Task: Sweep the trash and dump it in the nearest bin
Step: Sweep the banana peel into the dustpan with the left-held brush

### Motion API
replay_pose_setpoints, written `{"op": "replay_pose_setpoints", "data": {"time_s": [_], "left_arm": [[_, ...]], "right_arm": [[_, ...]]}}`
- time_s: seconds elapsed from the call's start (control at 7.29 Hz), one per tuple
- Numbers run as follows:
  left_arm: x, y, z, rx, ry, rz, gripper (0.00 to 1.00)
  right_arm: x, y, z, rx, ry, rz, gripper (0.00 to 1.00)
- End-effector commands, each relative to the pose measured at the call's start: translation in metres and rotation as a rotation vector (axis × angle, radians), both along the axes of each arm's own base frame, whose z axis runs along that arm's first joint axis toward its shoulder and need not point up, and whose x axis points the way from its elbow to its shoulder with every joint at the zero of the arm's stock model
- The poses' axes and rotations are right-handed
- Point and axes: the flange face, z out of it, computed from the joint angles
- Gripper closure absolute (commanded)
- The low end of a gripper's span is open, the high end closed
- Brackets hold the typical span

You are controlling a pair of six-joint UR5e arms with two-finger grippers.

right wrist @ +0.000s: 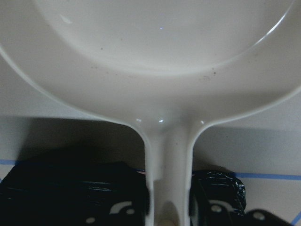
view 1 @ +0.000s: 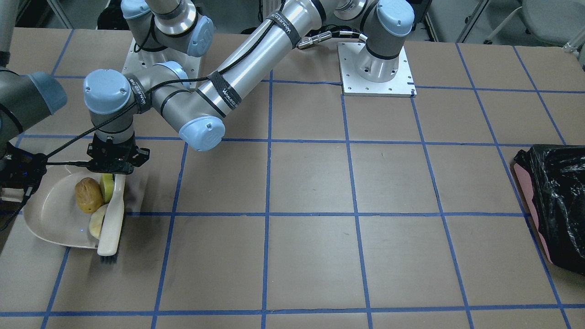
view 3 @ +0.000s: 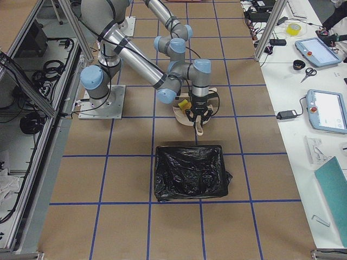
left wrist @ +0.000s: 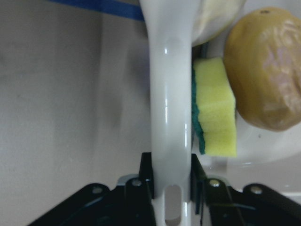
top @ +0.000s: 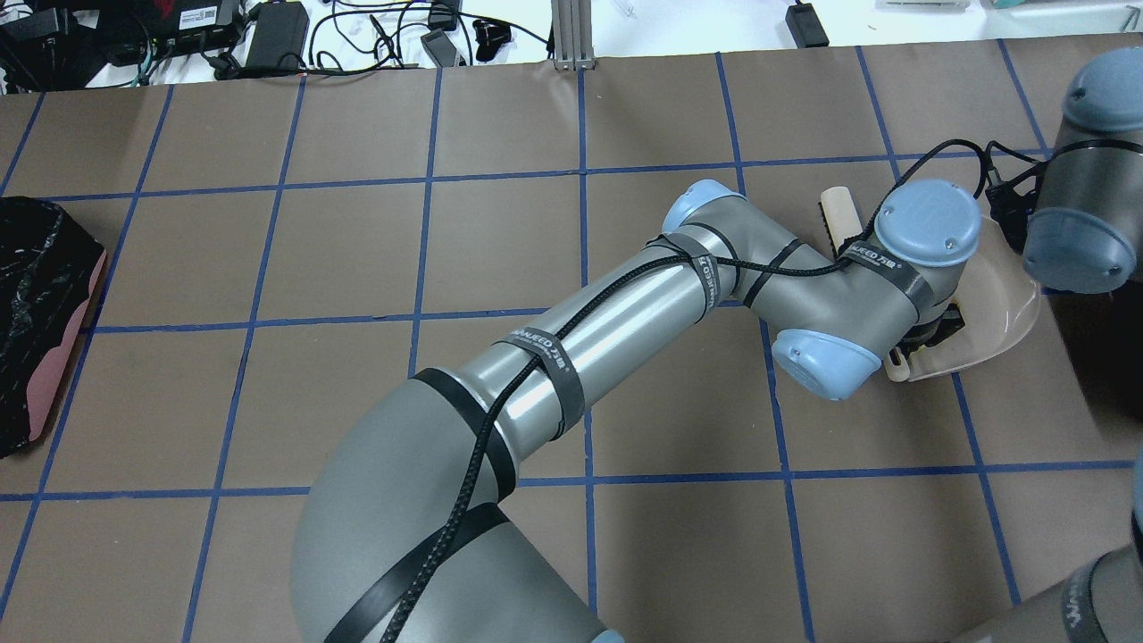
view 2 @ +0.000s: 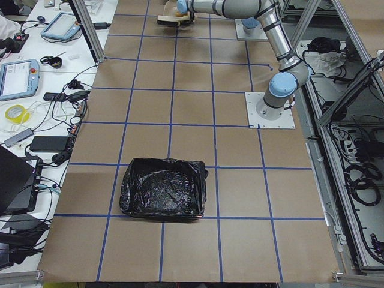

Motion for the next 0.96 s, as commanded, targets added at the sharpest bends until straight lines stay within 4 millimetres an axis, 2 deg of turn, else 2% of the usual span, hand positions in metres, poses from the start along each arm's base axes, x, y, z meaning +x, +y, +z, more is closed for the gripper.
{"op": "replay_pose_setpoints", "data": {"time_s": [0.0, 0.14, 0.55, 0.82], "left_arm": [[-0.016, 0.026, 0.003, -0.036, 0.006, -0.143, 1.00], [-0.017, 0.028, 0.007, -0.058, 0.011, -0.207, 1.00], [-0.015, 0.032, 0.019, -0.038, 0.044, -0.213, 1.00], [-0.009, 0.026, 0.034, -0.006, 0.062, -0.122, 1.00]], "right_arm": [[0.001, -0.001, 0.001, -0.003, 0.004, -0.003, 1.00], [0.001, 0.000, 0.001, -0.001, 0.003, -0.002, 1.00], [0.001, 0.000, 0.001, -0.002, 0.005, -0.002, 1.00], [0.001, 0.000, 0.001, -0.002, 0.005, -0.002, 1.00]]}}
